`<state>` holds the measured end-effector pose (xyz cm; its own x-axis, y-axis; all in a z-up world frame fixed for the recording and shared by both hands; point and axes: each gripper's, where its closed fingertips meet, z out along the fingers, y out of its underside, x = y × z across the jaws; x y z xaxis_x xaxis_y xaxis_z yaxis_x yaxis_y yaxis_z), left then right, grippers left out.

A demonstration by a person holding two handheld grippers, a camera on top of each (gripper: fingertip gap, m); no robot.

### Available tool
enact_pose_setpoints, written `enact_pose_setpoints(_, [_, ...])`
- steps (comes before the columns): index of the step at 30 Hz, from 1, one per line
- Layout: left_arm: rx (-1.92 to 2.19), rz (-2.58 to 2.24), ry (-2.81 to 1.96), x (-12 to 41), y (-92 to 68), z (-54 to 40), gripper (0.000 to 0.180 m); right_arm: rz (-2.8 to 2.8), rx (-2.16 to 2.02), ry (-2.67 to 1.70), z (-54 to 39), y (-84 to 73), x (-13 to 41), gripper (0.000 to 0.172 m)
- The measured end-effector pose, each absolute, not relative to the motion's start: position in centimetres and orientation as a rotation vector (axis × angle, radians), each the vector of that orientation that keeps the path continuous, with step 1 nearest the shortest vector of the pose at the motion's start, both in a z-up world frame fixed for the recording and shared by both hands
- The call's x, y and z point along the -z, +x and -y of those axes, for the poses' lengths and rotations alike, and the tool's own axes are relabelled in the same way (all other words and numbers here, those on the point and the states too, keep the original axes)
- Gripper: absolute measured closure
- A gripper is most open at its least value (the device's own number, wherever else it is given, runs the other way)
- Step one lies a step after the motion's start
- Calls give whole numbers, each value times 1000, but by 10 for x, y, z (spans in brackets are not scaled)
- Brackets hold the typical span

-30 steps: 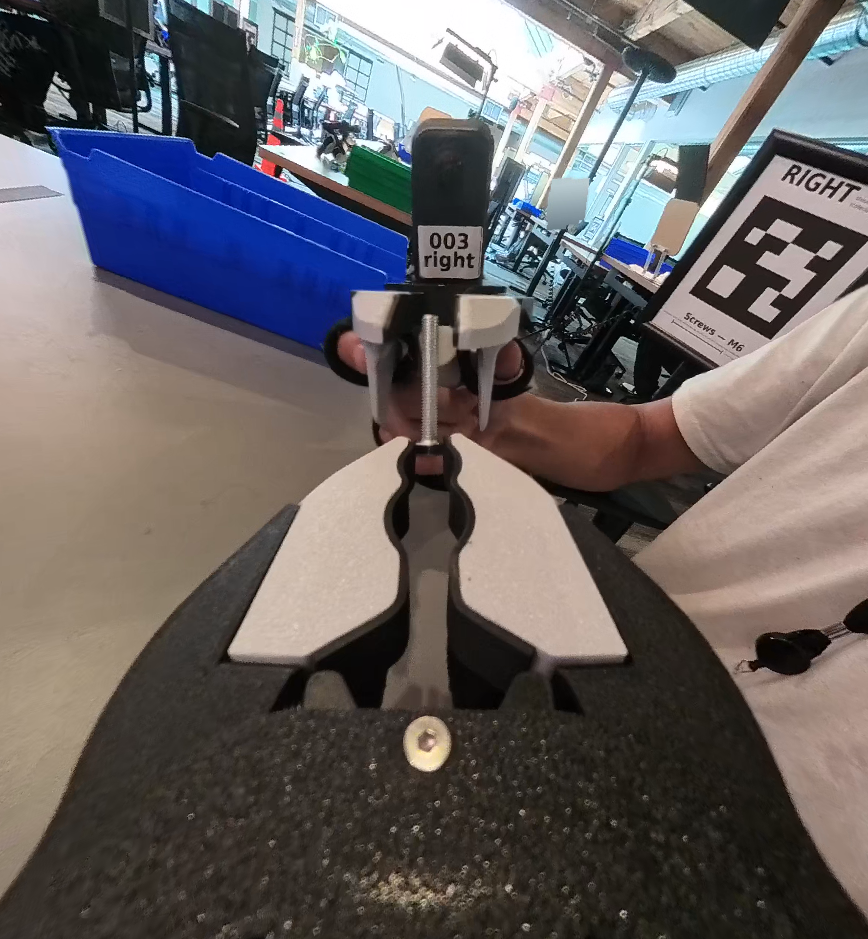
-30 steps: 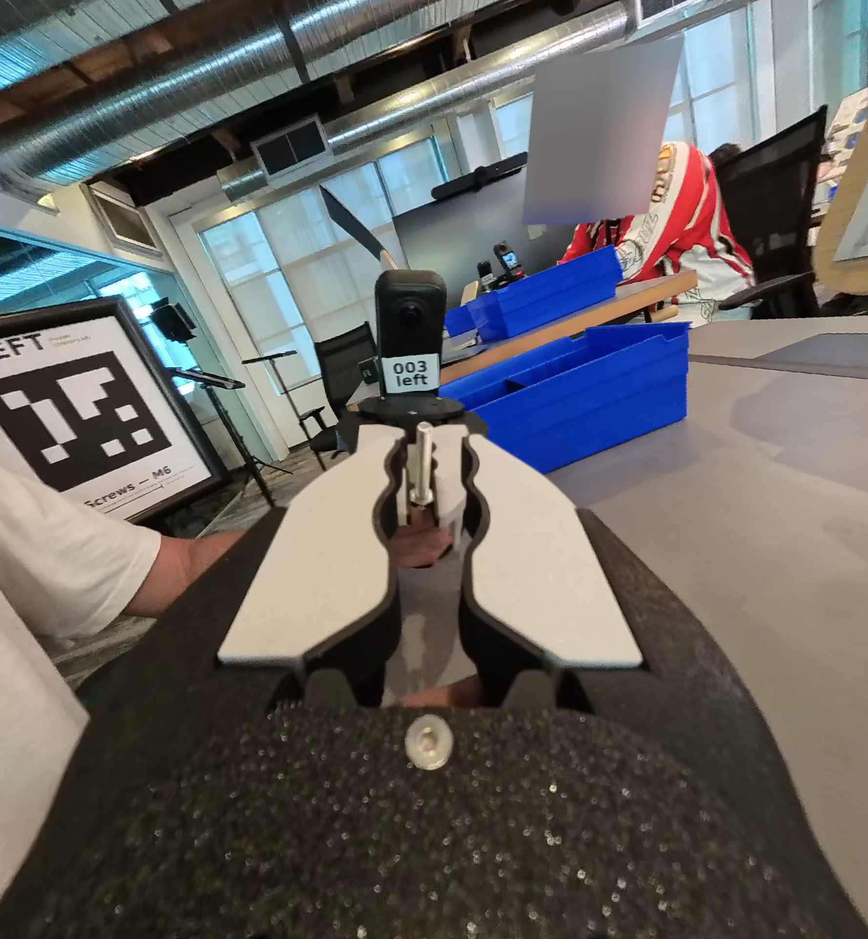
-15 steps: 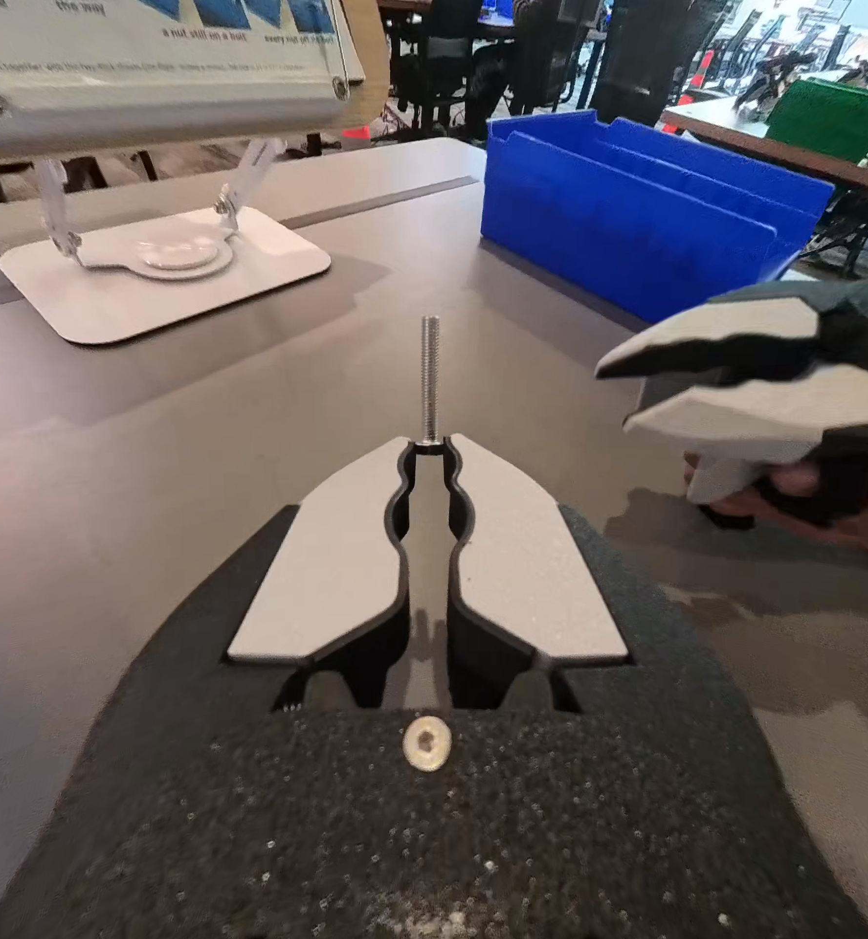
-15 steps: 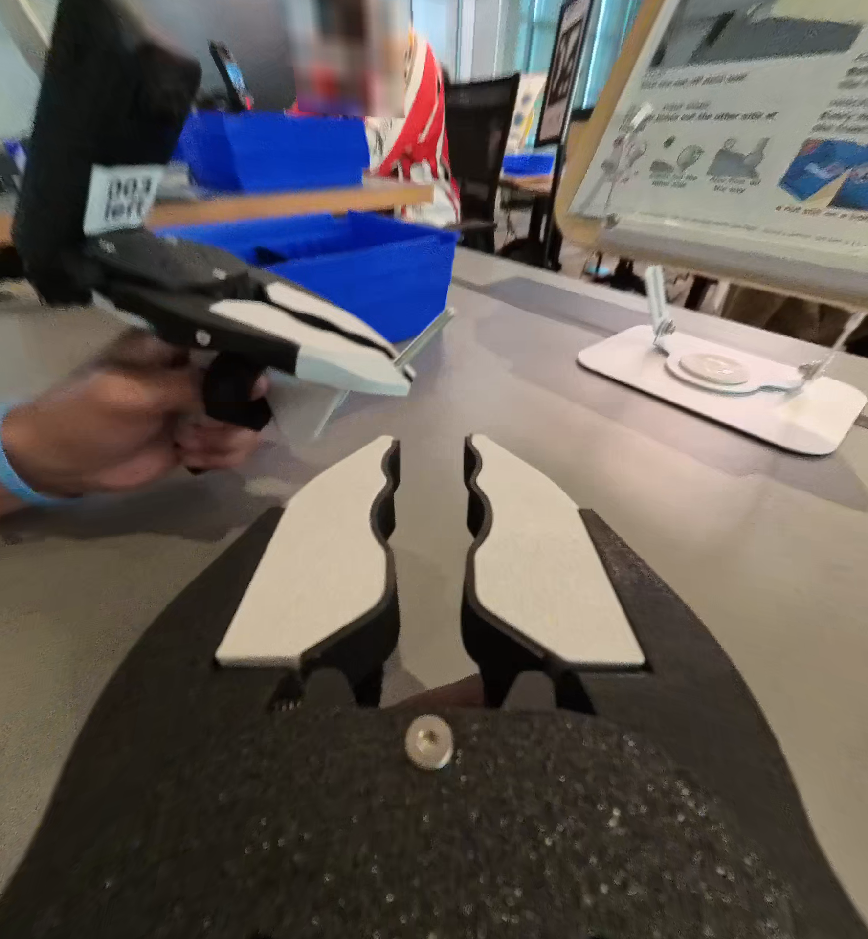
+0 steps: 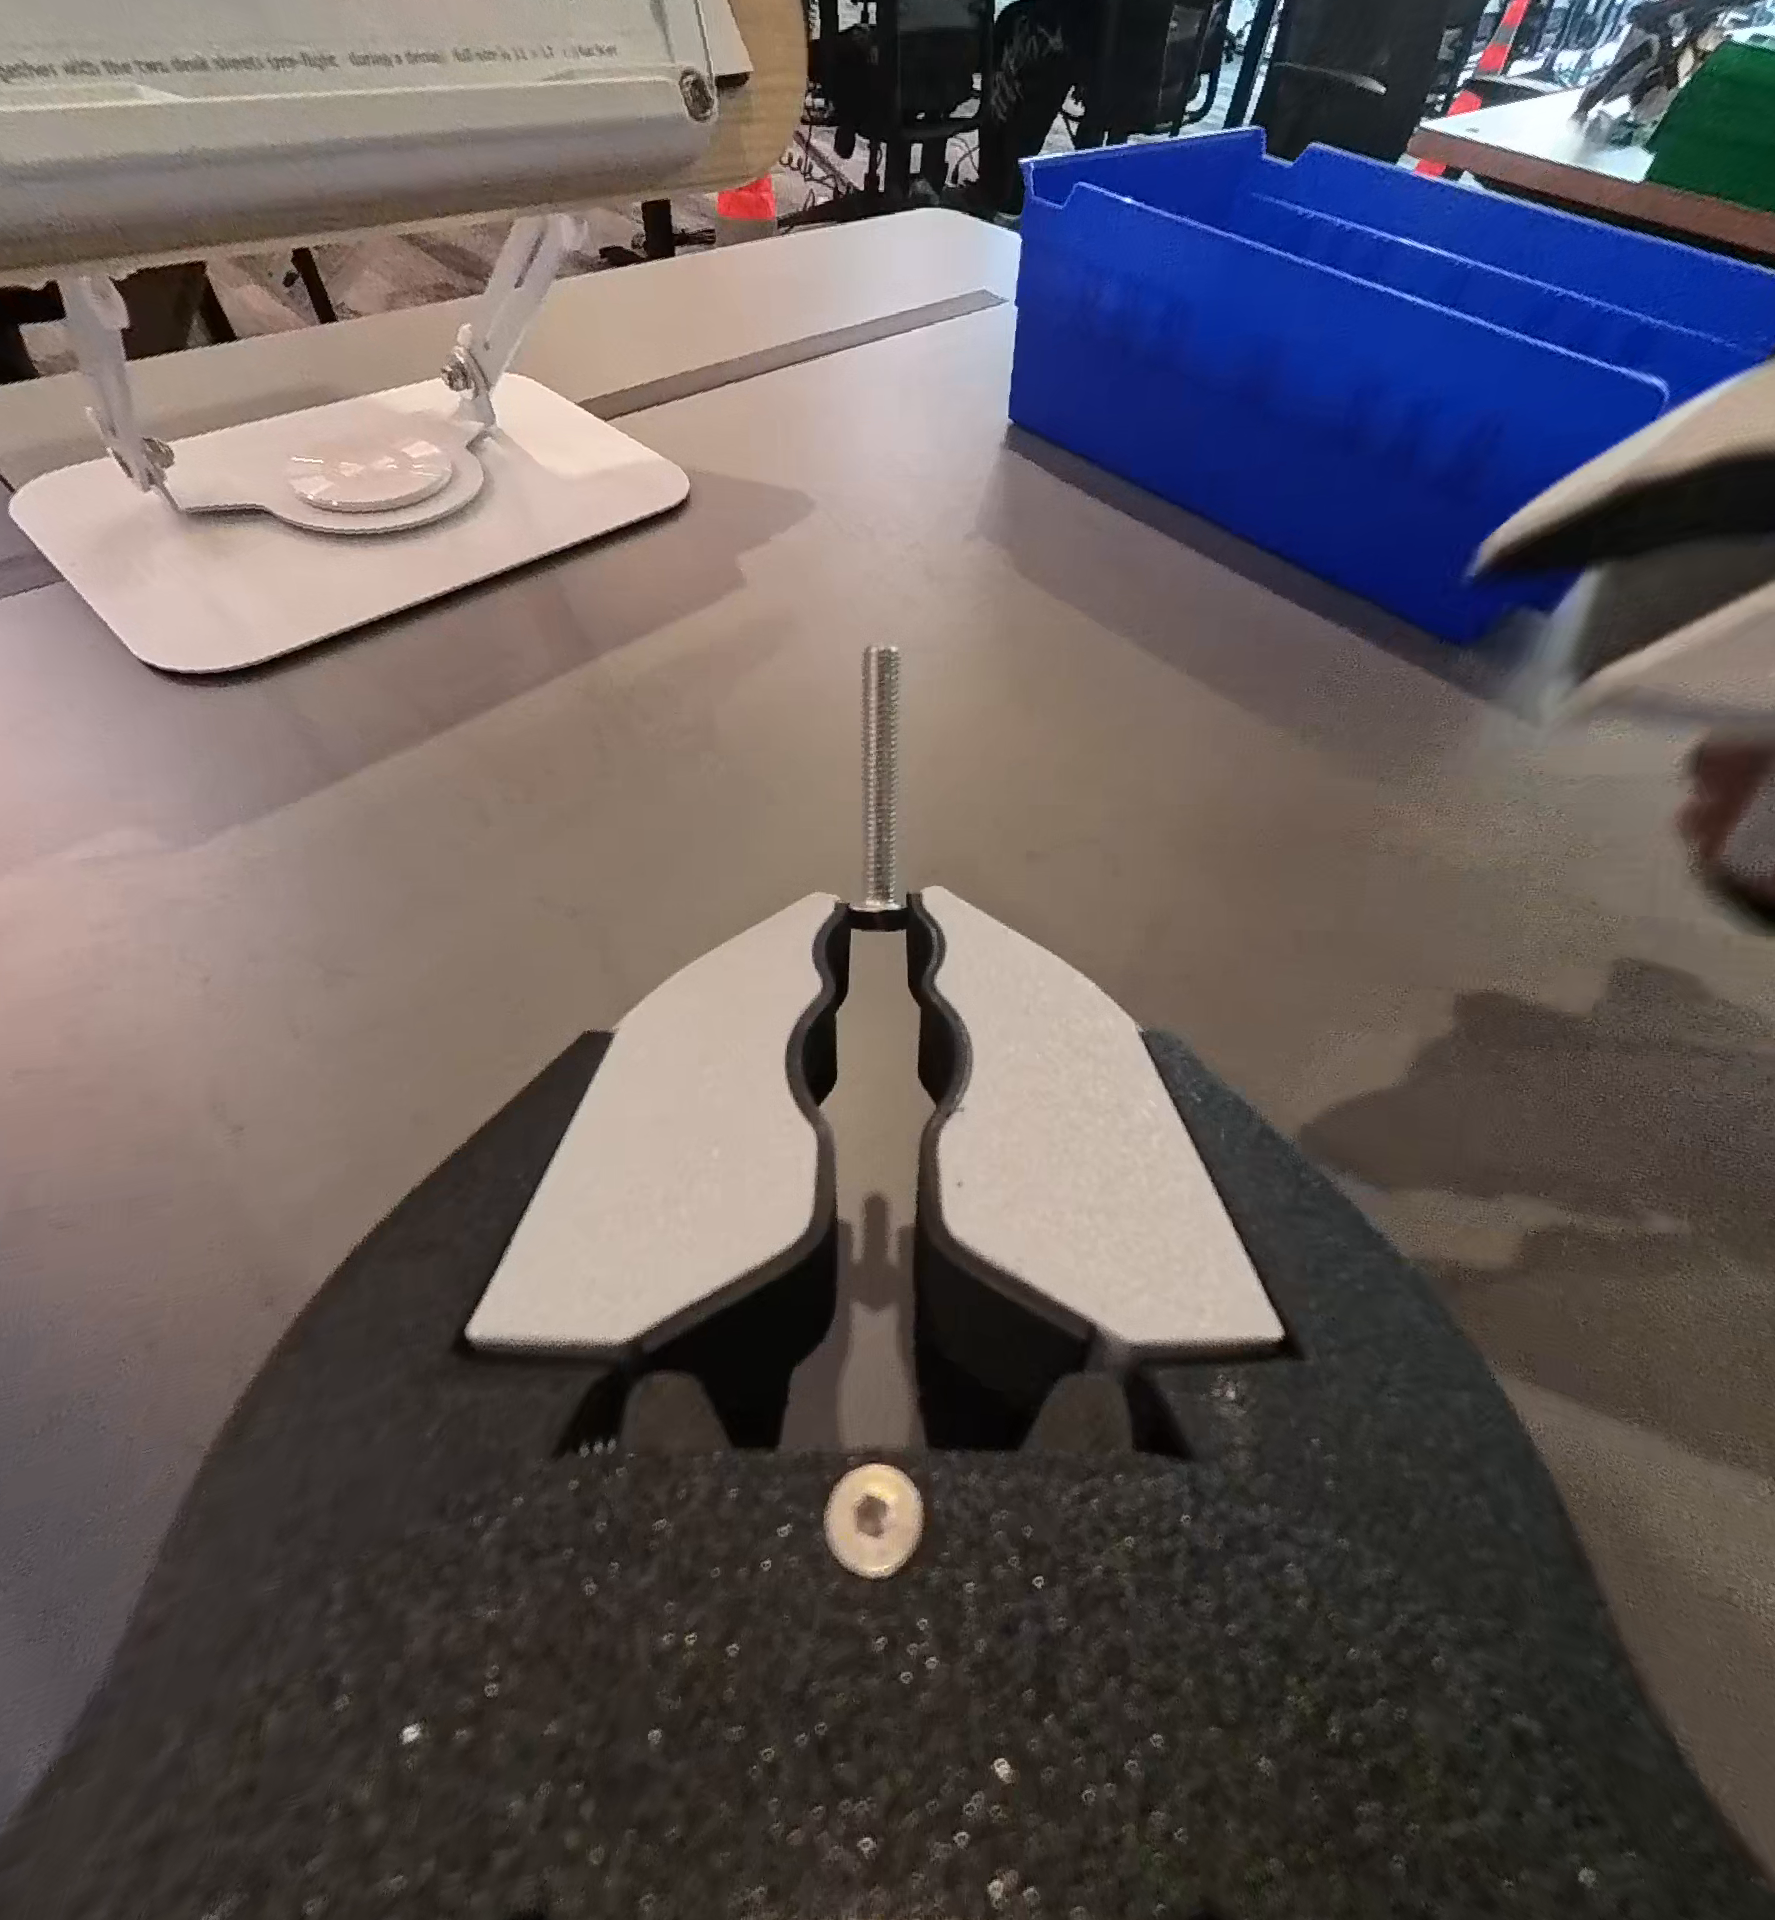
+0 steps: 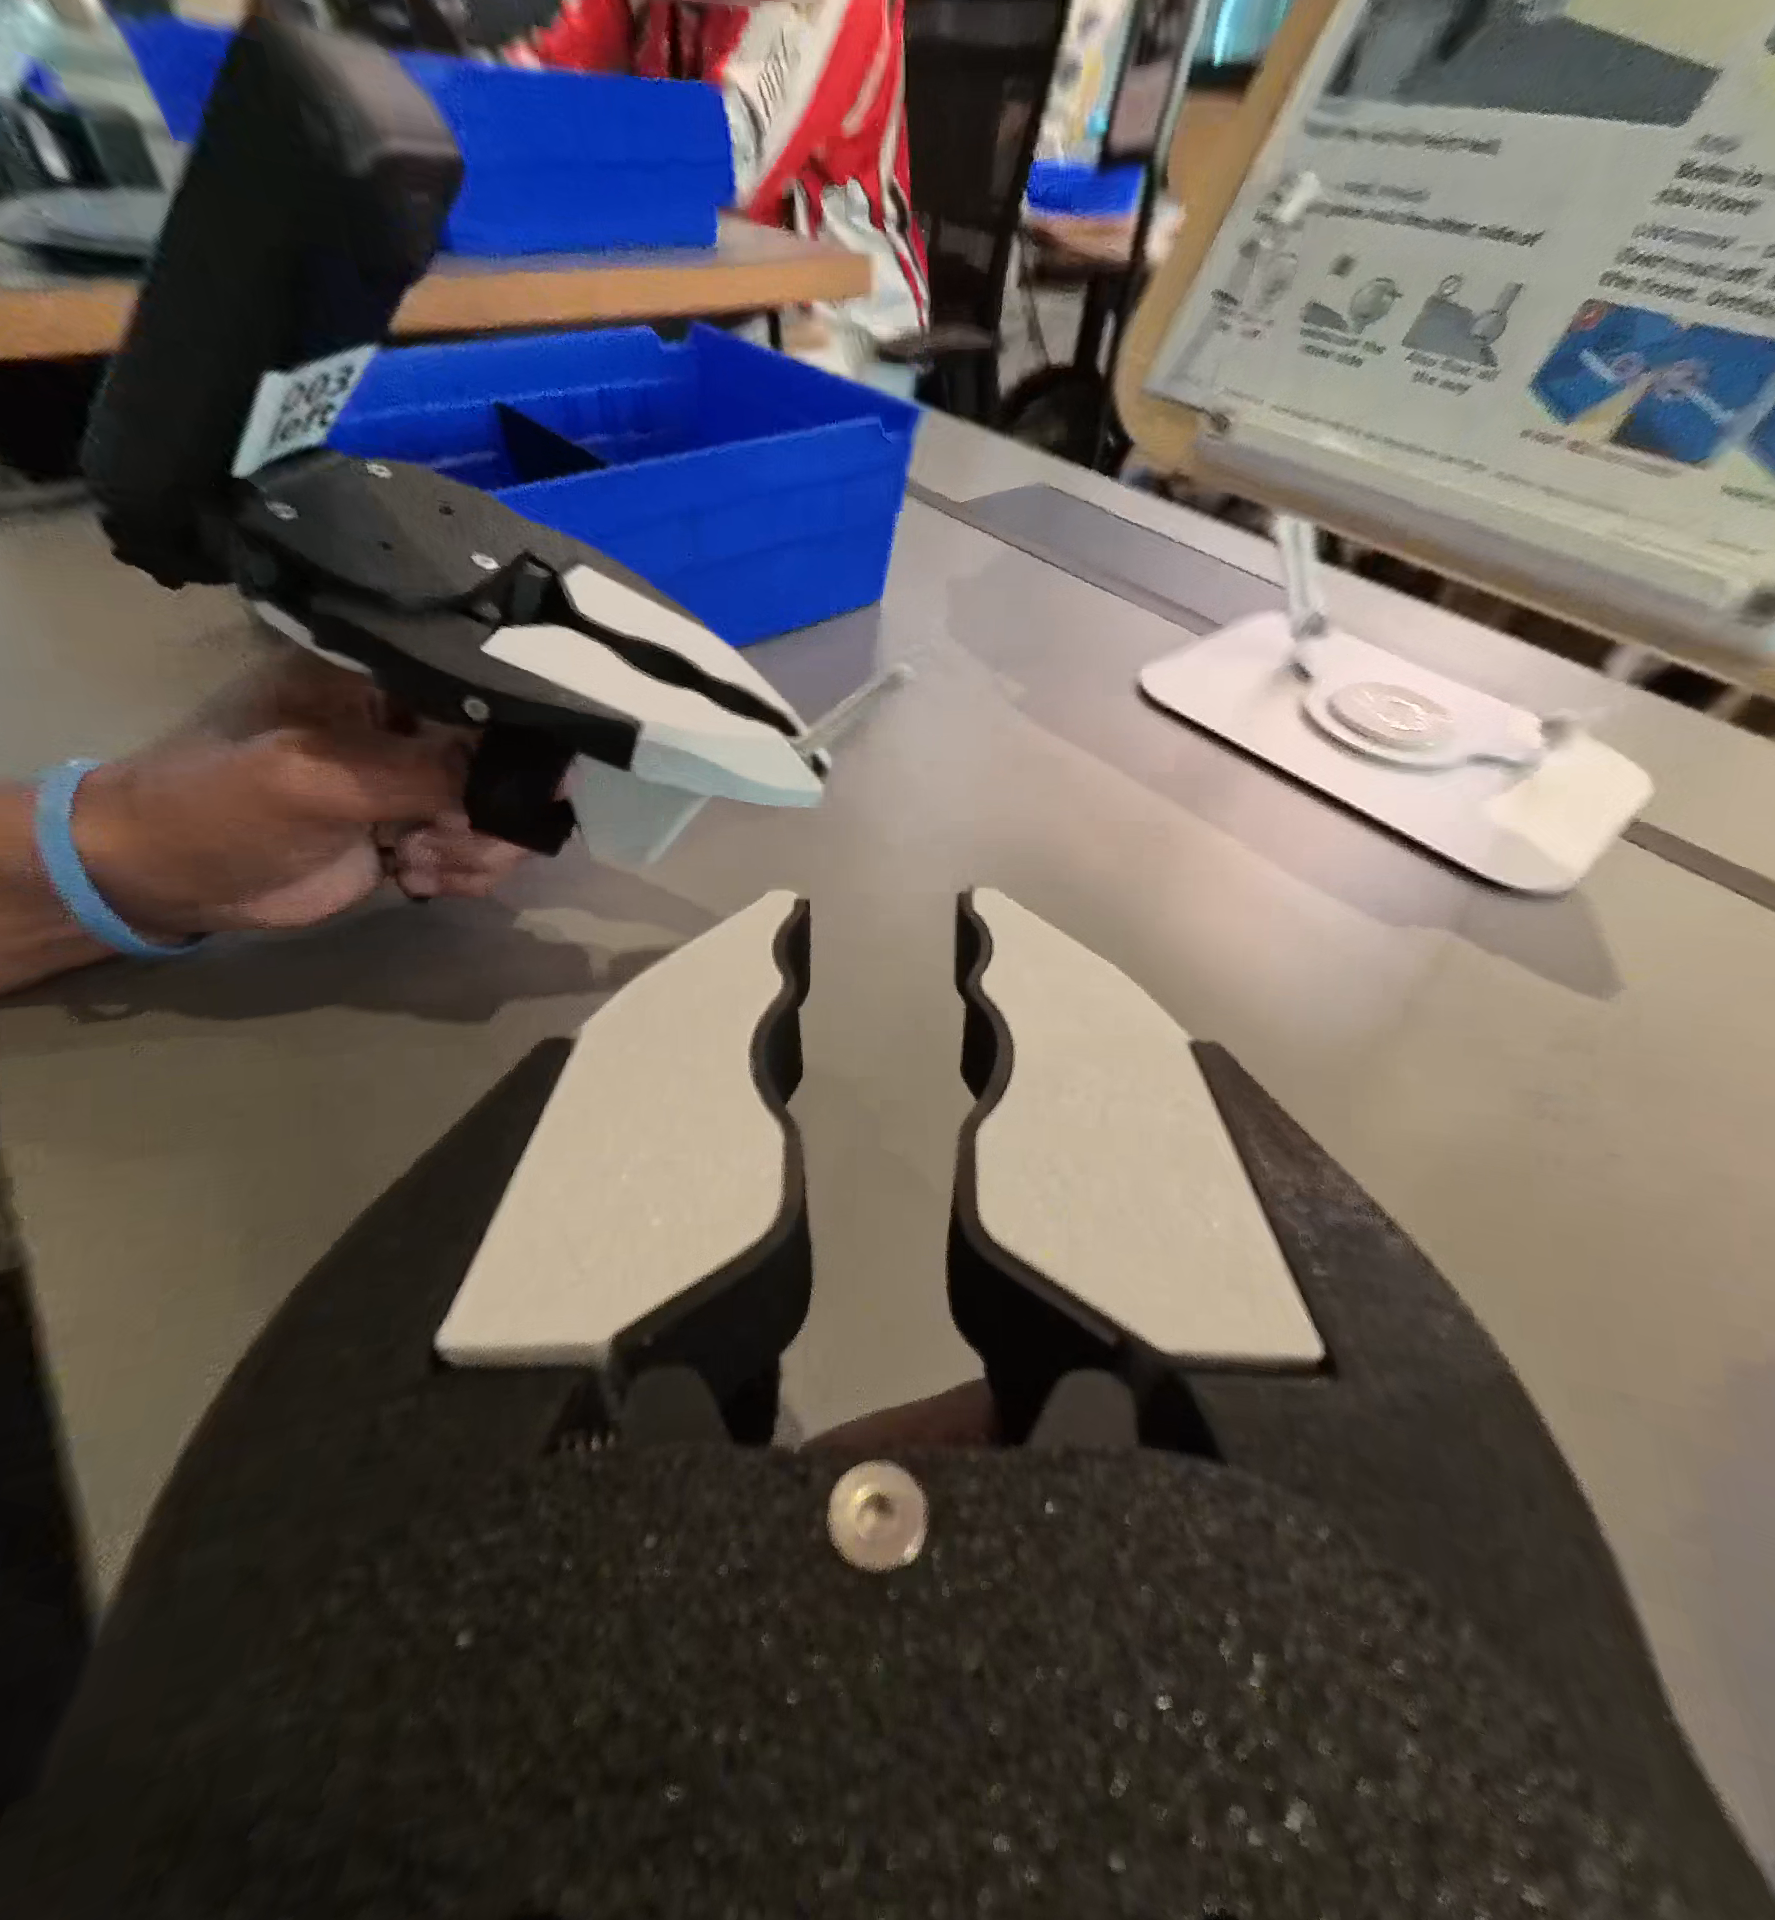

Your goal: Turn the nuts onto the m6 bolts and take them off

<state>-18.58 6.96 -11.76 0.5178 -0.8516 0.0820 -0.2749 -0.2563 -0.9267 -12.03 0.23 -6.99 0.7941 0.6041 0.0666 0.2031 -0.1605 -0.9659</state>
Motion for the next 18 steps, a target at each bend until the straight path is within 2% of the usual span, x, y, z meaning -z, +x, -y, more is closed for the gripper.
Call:
enact_pose_setpoints(3, [745,-936,-1784,116,-188,-69,171,606,-236,-1842,29,-49,48,145])
enact_pose_setpoints(6, [749,-939,-1783,115,-187,-68,171,568,-26,-2013,60,44,56,146])
enact_pose_setpoints(11, [715,-970,-1780,117,-186,-67,171,416,35,-2288,92,137,99,151])
enact_pose_setpoints(18, [719,-991,-1795,121,-185,-65,171,284,-69,-2489,100,141,166,148])
